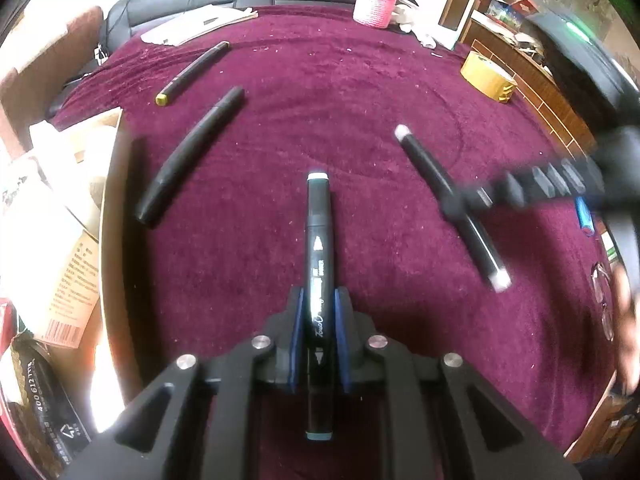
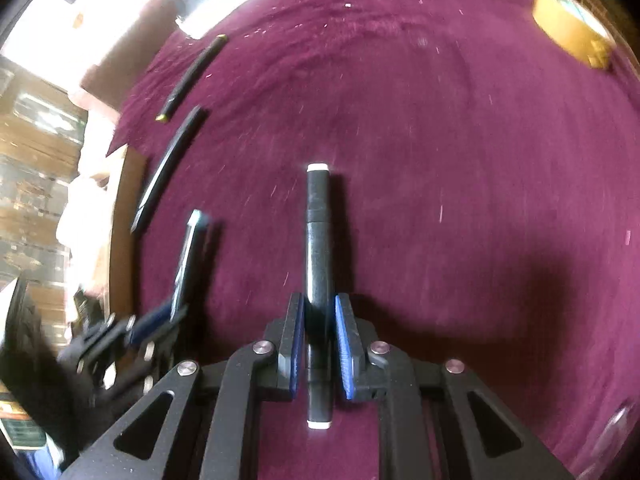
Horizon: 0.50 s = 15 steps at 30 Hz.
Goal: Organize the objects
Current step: 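Grasp the black marker with the white cap with the right gripper while the left gripper holds its marker, then carry both markers into the cardboard box while both grippers release them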
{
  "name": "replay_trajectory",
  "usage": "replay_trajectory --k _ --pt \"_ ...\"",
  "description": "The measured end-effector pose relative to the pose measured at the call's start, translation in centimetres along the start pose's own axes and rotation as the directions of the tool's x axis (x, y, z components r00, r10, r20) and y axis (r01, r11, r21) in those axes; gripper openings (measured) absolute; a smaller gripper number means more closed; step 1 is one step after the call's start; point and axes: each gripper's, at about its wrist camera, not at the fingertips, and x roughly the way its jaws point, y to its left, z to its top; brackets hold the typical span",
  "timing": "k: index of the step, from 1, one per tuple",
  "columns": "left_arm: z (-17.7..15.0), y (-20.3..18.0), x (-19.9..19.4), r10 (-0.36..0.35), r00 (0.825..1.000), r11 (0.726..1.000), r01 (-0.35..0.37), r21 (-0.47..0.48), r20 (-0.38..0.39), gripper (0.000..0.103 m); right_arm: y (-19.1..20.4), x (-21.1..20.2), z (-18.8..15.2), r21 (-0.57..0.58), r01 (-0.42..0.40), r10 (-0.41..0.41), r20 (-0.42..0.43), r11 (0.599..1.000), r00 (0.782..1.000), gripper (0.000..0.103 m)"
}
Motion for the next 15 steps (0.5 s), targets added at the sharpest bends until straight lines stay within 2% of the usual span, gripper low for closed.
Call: replay_trajectory --k 4,15 --pt "0.4 0.2 -0.2 0.011 1.0 1.0 -0.011 0.016 0.021 0.014 -0.2 -0.7 -2.2 0.037 -0.034 0.034 0.004 0.999 0.999 0.017" --pt "0.3 -0.4 -3.3 0.043 0.994 0.997 -0.049 0.065 0.097 0.014 3.2 -1.6 -3.3 0.016 -0.058 0.057 0.039 0.998 0.998 0.017"
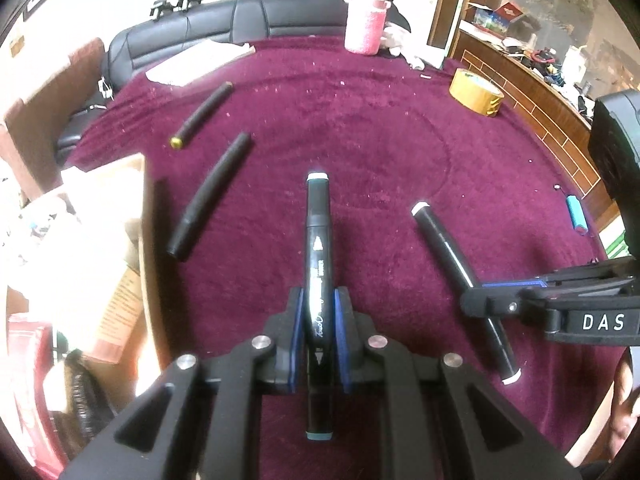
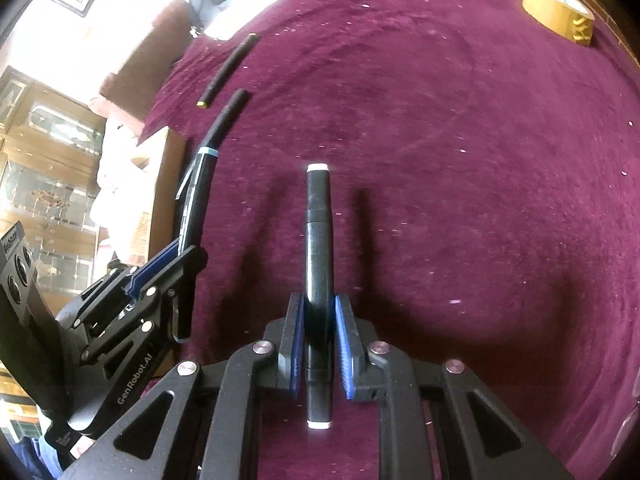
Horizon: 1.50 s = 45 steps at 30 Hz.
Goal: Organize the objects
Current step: 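Carry both markers into the cardboard box while both grippers release them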
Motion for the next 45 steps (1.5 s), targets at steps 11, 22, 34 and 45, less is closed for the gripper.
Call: replay_trajectory --k 11,22,34,45 --pt "-0.2 2.2 -3.4 0.034 0.997 0.999 -0.033 -0.014 0.072 0.014 4.0 -0.4 -0.1 -0.055 -0.031 0.032 0.014 0.998 0.999 0.017" --pt "-1.1 5.2 -5.7 0.074 0.992 0.997 -0.07 -0.046 0.103 0.014 8.9 0.5 -0.2 -0.125 -0.074 0.075 0.003 0.989 0.997 0.017" --pt "-3.1 10.0 -7.5 0.119 0.988 0.988 -0.108 -0.114 0.1 0.014 14.4 3.1 -0.2 -0.197 -0.12 0.115 -0.04 0.973 0.993 0.017" --pt "-5.9 15.0 -9.1 0.18 0.98 0.964 -0.159 -0.212 0.084 0.015 18.3 6.3 -0.8 -0.242 -0.157 0.132 -0.117 0.958 0.984 0.018"
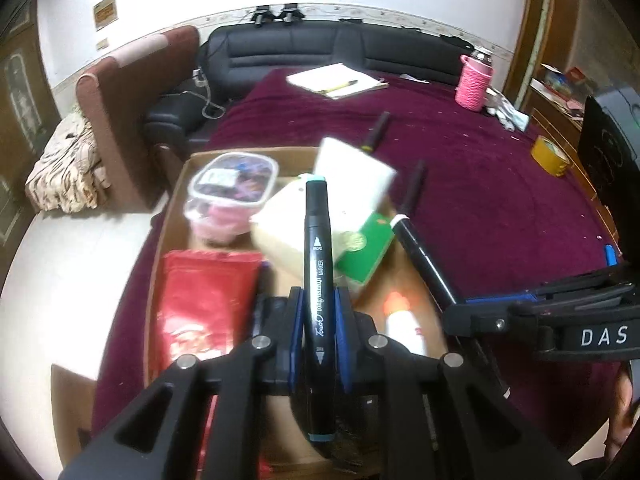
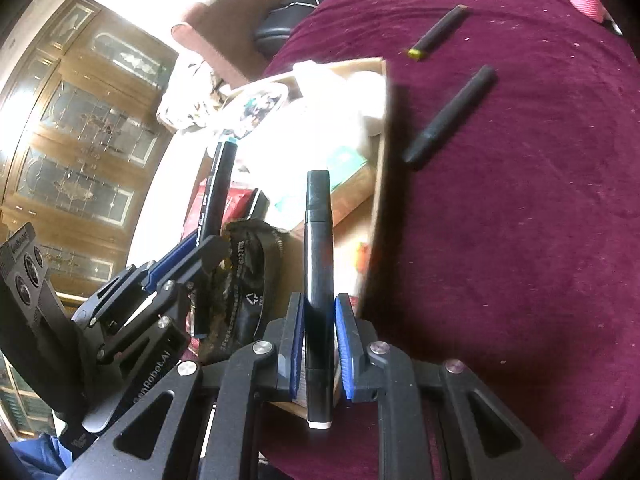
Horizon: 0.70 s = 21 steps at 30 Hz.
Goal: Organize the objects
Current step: 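Carry both markers into the cardboard box while both grippers release them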
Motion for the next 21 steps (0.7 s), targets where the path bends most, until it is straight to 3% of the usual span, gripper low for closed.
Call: replay_trajectory --k 12,21 --pt "-2.0 4.1 1.1 0.0 0.998 0.994 -0.008 -0.109 -0.07 0.015 2.7 3.0 0.1 -0.09 0.009 -0.014 -0.055 0.996 0.998 0.018" --pt "-1.9 4.0 1.2 -0.015 0.997 0.994 0.007 -0.105 -0.074 0.015 4.2 4.3 0.7 -0.156 0.041 -0.049 -0.051 0.987 0.997 0.018"
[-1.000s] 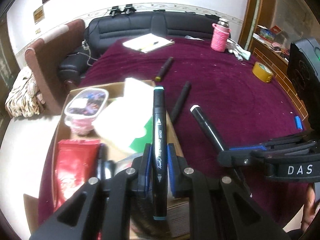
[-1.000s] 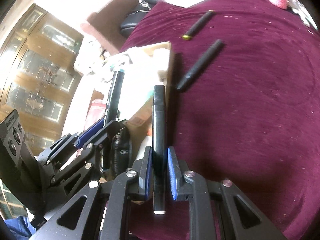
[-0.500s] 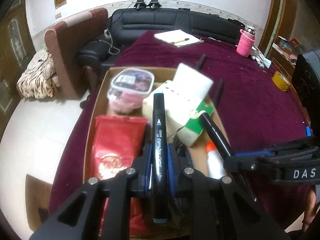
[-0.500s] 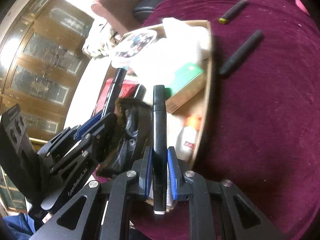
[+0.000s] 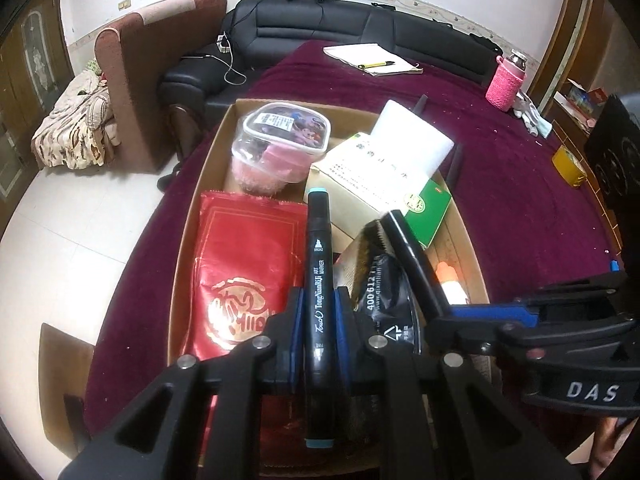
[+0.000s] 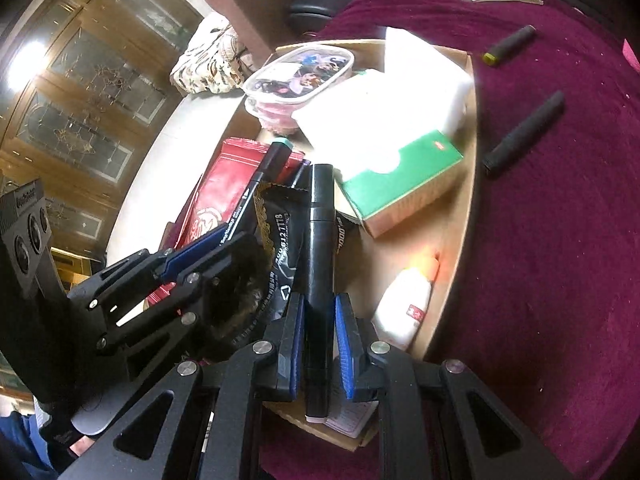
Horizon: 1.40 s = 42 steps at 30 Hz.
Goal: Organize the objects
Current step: 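Carry both markers into the cardboard box while both grippers release them, then withdraw both grippers from the box toward the last markers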
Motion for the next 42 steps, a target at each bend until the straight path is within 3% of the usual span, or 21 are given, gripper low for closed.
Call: replay_trajectory --k 21,30,42 --pt "-0.1 0.2 -0.3 -0.012 1.0 1.0 0.012 -0.027 0.001 0.015 0.3 0.3 -0.1 0.004 0.005 -0.005 -0.003 1.0 1.0 0.02" --pt "-0.1 0.1 -0.6 -0.021 1.0 0.999 0.021 -0.043 -0.008 0.015 -0.1 -0.8 -0.5 0.023 -0.017 0.017 0.015 1.0 1.0 0.026" --pt "0.2 0.0 -1.6 -0.018 1.0 0.999 0.018 -0.048 0.015 0.026 0.4 -0.8 -0.9 0.033 -0.073 0.073 0.023 0.997 0.997 0.027"
